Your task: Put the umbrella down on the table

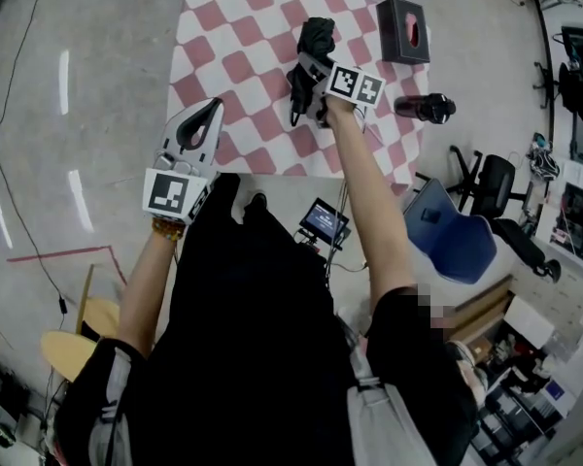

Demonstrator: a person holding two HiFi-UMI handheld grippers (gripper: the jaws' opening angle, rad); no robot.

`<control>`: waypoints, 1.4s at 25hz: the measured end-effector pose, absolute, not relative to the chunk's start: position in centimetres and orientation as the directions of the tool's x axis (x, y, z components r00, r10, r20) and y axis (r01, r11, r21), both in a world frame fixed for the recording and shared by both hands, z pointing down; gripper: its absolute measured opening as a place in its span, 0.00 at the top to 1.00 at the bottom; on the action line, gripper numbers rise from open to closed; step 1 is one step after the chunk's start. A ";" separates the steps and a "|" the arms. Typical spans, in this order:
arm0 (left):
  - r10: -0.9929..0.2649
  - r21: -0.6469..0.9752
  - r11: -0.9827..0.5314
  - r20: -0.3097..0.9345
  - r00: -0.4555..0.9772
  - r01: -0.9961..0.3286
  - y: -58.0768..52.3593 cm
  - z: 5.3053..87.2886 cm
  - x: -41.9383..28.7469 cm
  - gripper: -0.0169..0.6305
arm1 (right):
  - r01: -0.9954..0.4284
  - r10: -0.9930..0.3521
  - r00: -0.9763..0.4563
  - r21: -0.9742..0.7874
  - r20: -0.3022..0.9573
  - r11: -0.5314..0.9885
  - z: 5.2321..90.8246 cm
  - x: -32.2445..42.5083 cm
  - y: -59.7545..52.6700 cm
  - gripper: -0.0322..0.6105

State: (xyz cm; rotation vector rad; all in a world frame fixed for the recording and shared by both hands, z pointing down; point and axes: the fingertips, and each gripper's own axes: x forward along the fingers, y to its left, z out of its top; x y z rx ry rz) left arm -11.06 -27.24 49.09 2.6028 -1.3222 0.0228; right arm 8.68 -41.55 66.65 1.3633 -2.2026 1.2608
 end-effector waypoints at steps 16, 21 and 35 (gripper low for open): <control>-0.817 0.203 -0.532 0.132 0.561 -0.822 -29.1 50.3 -14.1 0.95 | -0.869 -0.563 -0.429 -0.493 0.706 0.044 73.3 9.6 -44.4 0.62; -0.816 0.195 -0.532 0.142 0.560 -0.824 -29.3 50.9 -14.1 0.95 | -0.889 -0.546 -0.400 -0.458 0.737 0.033 74.7 10.1 -44.6 0.62; -0.810 0.191 -0.542 0.141 0.569 -0.819 -28.6 50.5 -13.0 0.95 | -0.904 -0.524 -0.367 -0.427 0.768 0.008 74.8 10.8 -44.3 0.59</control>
